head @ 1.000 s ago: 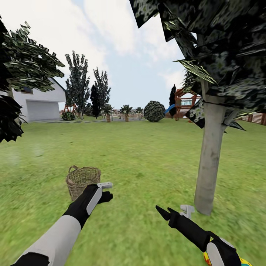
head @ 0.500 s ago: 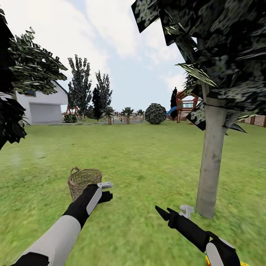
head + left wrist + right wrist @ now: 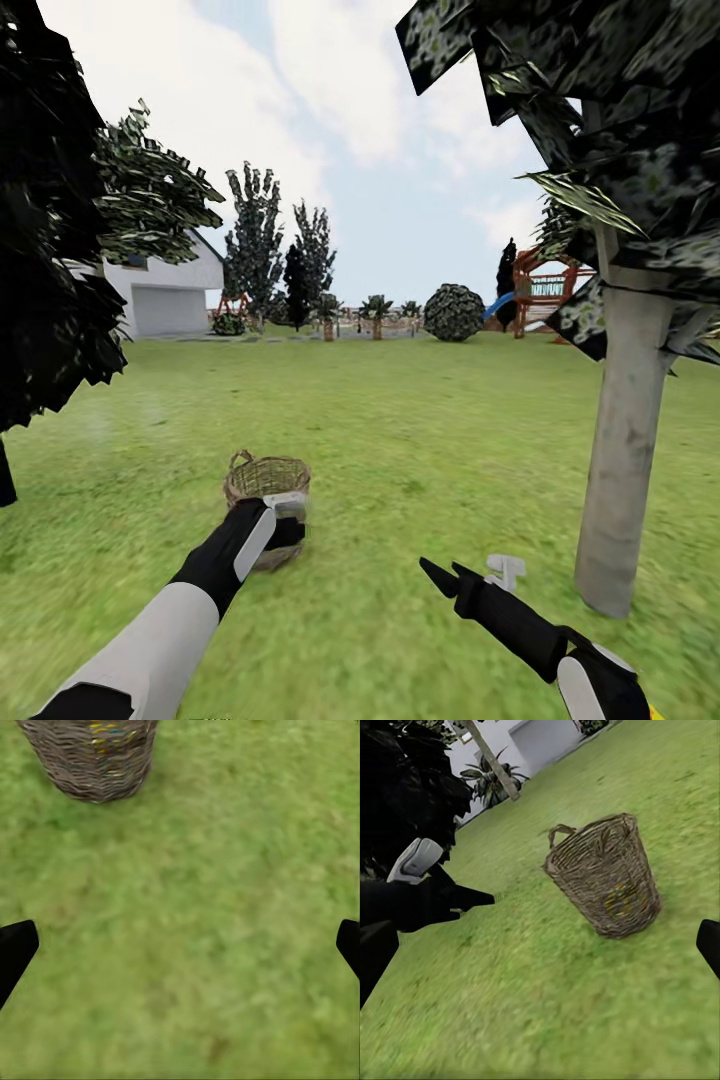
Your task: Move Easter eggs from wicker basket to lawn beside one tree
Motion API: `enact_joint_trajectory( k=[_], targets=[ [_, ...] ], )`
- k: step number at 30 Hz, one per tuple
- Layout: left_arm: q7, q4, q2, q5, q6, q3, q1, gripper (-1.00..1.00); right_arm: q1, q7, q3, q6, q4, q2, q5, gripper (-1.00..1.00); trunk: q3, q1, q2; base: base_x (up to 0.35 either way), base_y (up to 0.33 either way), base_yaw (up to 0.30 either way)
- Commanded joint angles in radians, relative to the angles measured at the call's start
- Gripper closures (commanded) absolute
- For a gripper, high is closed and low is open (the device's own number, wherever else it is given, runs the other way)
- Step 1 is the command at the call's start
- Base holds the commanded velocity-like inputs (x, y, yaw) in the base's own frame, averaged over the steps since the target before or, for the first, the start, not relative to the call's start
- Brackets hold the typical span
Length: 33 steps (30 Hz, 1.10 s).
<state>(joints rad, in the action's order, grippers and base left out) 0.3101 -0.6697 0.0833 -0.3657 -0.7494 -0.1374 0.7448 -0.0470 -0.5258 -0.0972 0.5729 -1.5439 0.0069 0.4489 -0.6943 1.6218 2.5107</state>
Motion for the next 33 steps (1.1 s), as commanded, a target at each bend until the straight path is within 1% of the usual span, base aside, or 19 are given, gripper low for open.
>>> enact_joint_trajectory(
  k=[1, 7, 10, 20, 33],
  targets=[
    [0.009, -0.001, 0.0, -0.011, -0.002, -0.004, 0.001, -1.0, -0.001, -0.002, -0.003, 0.008, -0.001, 0.0, 0.007, -1.0, 0.0, 0.0, 0.001, 0.05, 0.106, 0.228],
    [0.009, -0.001, 0.0, -0.01, -0.001, -0.004, 0.001, -1.0, -0.001, -0.002, -0.004, 0.008, -0.001, 0.001, 0.009, -1.0, 0.005, 0.0, 0.001, 0.084, 0.101, 0.219],
    [0.009, -0.001, 0.0, -0.01, -0.001, -0.004, 0.001, -1.0, -0.001, -0.002, -0.004, 0.007, -0.001, 0.0, 0.013, -1.0, 0.006, 0.0, 0.001, 0.122, 0.092, 0.08],
    [0.007, 0.0, 0.0, -0.01, 0.002, -0.004, 0.001, -1.0, -0.001, -0.003, -0.005, 0.007, -0.001, -0.001, 0.014, -1.0, 0.007, 0.0, 0.001, 0.147, 0.022, 0.014],
    [0.005, -0.001, -0.009, -0.01, 0.001, -0.004, 0.001, -1.0, -0.001, -0.003, -0.007, 0.007, -0.001, 0.0, 0.013, -1.0, 0.007, 0.0, 0.001, 0.167, 0.024, 0.001]
  ],
)
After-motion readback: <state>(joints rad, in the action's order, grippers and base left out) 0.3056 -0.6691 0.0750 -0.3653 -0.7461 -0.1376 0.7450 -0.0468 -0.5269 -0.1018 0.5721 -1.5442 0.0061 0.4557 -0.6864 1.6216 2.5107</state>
